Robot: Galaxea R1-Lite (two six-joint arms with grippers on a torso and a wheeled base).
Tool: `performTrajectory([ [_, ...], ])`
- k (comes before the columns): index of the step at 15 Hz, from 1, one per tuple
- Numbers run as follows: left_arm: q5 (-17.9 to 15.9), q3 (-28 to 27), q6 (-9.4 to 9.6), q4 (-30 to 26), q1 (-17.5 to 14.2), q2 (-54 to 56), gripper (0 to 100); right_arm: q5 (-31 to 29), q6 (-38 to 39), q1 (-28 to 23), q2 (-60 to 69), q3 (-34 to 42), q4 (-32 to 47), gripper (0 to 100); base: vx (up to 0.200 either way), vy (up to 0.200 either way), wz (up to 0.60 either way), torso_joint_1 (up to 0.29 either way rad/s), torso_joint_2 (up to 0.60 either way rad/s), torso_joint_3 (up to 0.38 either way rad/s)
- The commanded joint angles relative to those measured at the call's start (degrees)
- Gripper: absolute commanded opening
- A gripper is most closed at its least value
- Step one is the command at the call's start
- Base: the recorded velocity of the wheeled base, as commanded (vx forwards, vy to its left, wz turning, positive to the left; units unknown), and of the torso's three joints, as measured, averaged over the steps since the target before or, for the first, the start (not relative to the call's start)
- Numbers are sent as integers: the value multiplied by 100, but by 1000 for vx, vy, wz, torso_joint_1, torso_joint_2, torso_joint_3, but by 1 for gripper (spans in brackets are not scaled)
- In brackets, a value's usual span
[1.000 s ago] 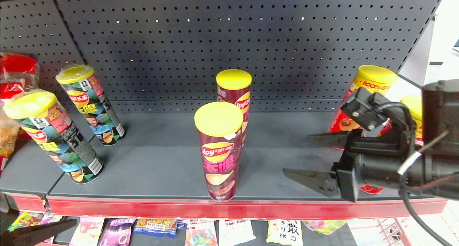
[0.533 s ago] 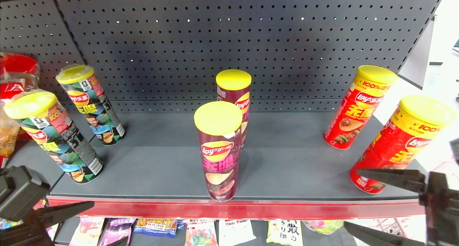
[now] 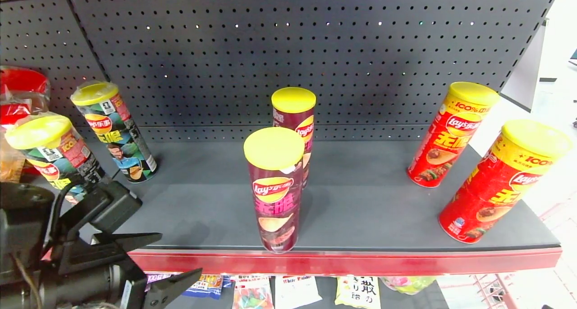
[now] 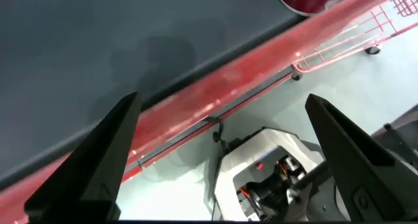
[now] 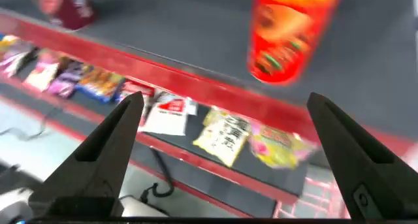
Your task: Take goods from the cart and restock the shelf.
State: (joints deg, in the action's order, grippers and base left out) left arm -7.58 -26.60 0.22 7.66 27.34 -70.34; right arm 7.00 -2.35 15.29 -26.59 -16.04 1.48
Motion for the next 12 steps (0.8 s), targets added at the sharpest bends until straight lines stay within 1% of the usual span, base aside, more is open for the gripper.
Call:
performTrajectory([
  [1,20,-100,13,359,34,-797,100,-14,16,-325,962,13,477,100,0,0,0,0,0,0],
  [2,29,-205,13,509,43,-1008,100,-14,16,-325,1147,5,687,100,0,0,0,0,0,0],
  [4,20,-425,22,553,52,-1263,100,-32,16,-333,1393,-13,916,100,0,0,0,0,0,0],
  [8,2,-759,22,553,87,-1650,100,-137,16,-333,1437,-4,934,100,0,0,0,0,0,0],
  [12,-6,-1049,31,562,219,-1975,100,-146,16,-333,1437,-4,934,100,0,0,0,0,0,0],
])
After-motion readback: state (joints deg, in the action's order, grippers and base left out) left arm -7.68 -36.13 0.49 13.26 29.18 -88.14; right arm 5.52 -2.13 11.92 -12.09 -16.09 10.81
